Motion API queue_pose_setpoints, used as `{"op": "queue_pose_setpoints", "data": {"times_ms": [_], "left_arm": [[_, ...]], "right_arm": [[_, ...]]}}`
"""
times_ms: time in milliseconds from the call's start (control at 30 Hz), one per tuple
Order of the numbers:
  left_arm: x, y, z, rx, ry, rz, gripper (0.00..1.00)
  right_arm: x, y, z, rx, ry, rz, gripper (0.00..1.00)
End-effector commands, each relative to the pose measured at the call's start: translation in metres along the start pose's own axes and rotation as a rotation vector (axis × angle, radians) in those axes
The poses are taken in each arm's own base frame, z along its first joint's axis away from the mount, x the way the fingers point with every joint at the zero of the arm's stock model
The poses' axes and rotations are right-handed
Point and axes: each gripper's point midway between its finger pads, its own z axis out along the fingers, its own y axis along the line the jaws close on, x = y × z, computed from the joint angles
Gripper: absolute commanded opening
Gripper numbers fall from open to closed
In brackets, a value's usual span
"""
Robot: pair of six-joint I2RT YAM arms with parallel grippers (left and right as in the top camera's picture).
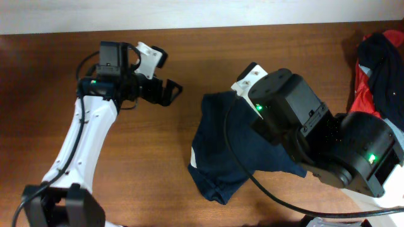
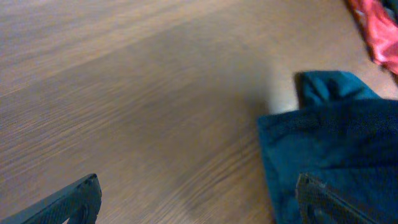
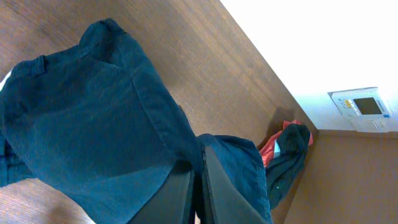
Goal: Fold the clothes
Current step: 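Move the left gripper to the shorts' left edge and grasp it, then lift and stretch the shorts between both grippers, then lay them flat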
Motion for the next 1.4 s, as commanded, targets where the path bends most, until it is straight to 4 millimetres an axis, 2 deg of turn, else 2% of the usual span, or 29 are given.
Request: {"op": "queue_pose_setpoints", "data": {"times_ms": [0, 100, 233, 400, 533, 767, 867, 900, 933, 1000, 1067, 1167, 1233, 1367], "left_arm": [[-0.004, -0.030, 0.015, 0.202, -0.024, 0.100, 0.99], [0.006, -0.043, 0.030, 0.354, -0.022, 0.113, 0.99], [0.015, -0.049, 0.045, 0.458, -0.030, 0.140, 0.96], [0.024, -0.065, 0.061, 0.624, -0.063, 0.163, 0.93], [0.031, -0.081, 0.080, 0.706, -0.059, 0.166, 0.93], [0.030, -0.103, 0.090, 0.753, -0.069, 0.221, 0.89], [0.034, -0.113, 0.096, 0.758, -0.047, 0.239, 0.70], [0.035, -0.115, 0.097, 0.753, -0.040, 0.244, 0.58], [0.035, -0.115, 0.098, 0.752, -0.038, 0.246, 0.41], [0.033, -0.113, 0.097, 0.749, -0.040, 0.234, 0.19], [0.028, -0.104, 0.094, 0.731, -0.038, 0.192, 0.02], [0.014, -0.083, 0.085, 0.692, -0.045, 0.092, 0.00], [0.002, -0.066, 0.074, 0.658, -0.066, 0.038, 0.00], [-0.026, -0.027, 0.028, 0.505, -0.126, 0.002, 0.00]], "right_arm": [[-0.003, -0.007, -0.009, 0.020, -0.028, 0.008, 0.04], [-0.003, -0.007, -0.009, 0.020, -0.028, 0.008, 0.04], [-0.003, -0.007, -0.009, 0.019, -0.028, 0.008, 0.04], [-0.003, -0.006, -0.009, 0.016, -0.029, 0.009, 0.04], [-0.003, -0.006, -0.009, 0.016, -0.029, 0.012, 0.04], [-0.003, -0.006, -0.009, 0.016, -0.029, 0.013, 0.04], [-0.003, -0.006, -0.009, 0.016, -0.029, 0.016, 0.04], [-0.003, -0.006, -0.009, 0.016, -0.029, 0.016, 0.04], [-0.003, -0.006, -0.009, 0.016, -0.029, 0.016, 0.04], [-0.003, -0.006, -0.009, 0.017, -0.029, 0.016, 0.04], [-0.003, -0.007, -0.009, 0.018, -0.030, 0.016, 0.04], [-0.002, -0.009, -0.009, 0.028, -0.028, 0.024, 0.04], [0.000, -0.017, -0.009, 0.077, -0.018, 0.080, 0.04], [0.007, -0.045, -0.014, 0.240, -0.004, 0.244, 0.04]]}}
